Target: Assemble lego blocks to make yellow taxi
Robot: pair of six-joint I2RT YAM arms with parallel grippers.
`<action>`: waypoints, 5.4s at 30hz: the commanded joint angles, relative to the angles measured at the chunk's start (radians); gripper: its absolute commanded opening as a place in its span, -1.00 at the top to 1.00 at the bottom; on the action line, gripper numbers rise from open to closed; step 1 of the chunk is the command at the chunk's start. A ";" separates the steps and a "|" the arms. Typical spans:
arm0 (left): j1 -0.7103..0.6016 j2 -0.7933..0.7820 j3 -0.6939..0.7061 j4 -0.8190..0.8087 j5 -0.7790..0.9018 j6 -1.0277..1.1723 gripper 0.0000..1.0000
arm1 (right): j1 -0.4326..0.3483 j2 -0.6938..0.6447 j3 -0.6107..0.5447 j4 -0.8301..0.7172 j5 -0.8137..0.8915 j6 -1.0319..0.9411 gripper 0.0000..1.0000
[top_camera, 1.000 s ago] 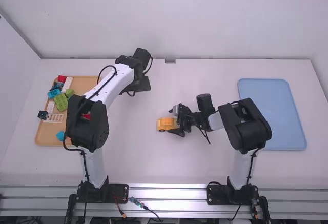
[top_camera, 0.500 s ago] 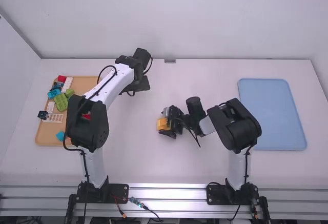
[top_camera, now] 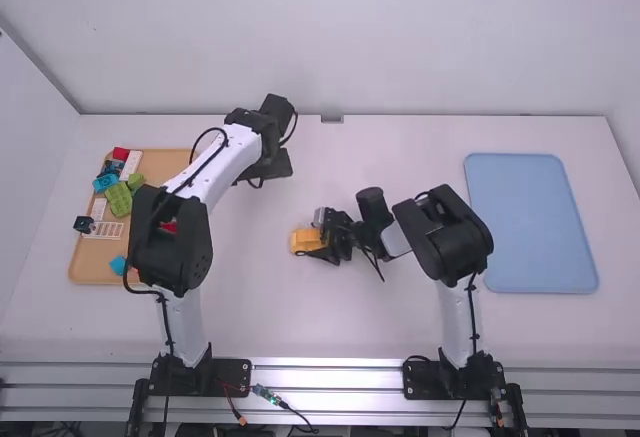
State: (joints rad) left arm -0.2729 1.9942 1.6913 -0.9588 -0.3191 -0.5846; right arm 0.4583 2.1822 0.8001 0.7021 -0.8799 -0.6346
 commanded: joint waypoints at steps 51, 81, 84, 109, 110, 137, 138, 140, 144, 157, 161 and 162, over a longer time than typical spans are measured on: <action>0.006 -0.031 -0.130 0.289 0.303 0.550 -0.98 | -0.534 -0.588 0.050 -0.613 0.582 0.270 0.60; 0.003 -0.031 -0.131 0.355 0.435 0.687 -0.98 | -1.018 -0.454 -0.195 -0.314 0.700 0.399 0.50; 0.005 -0.031 -0.131 0.356 0.435 0.687 -0.98 | -1.035 -0.454 -0.213 -0.314 0.706 0.399 0.14; 0.002 -0.031 -0.131 0.386 0.377 0.708 -0.98 | -0.794 -0.540 0.110 -0.820 0.979 0.429 -0.99; 0.002 -0.031 -0.131 0.385 0.352 0.706 -0.99 | -0.771 -0.547 0.132 -0.842 0.977 0.426 -0.99; -0.002 -0.228 -0.138 0.312 0.232 0.573 -0.98 | -0.075 -0.555 0.478 -1.181 0.956 0.299 -0.99; -0.002 -0.235 -0.142 0.317 0.232 0.570 -0.98 | -0.066 -0.555 0.478 -1.172 0.957 0.306 -0.99; -0.002 -0.256 -0.174 0.348 0.229 0.547 -0.98 | -0.043 -0.555 0.478 -1.132 0.972 0.361 -0.99; -0.002 -0.313 -0.274 0.428 0.230 0.543 -0.98 | -0.025 -0.555 0.478 -1.089 0.990 0.402 -0.99; 0.073 -0.524 -0.576 0.693 0.307 0.585 -0.83 | -0.101 -0.630 0.403 -0.946 0.910 0.504 -0.84; 0.122 -0.573 -0.626 0.742 0.319 0.585 -0.73 | -0.150 -0.680 0.354 -0.896 0.880 0.553 -0.74; 0.138 -0.589 -0.641 0.757 0.319 0.585 -0.70 | -0.165 -0.695 0.339 -0.881 0.880 0.568 -0.71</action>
State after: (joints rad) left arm -0.1566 1.4471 1.0725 -0.2062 -0.0185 -0.0109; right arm 0.3099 1.5272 1.1633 -0.1833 0.0212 -0.1154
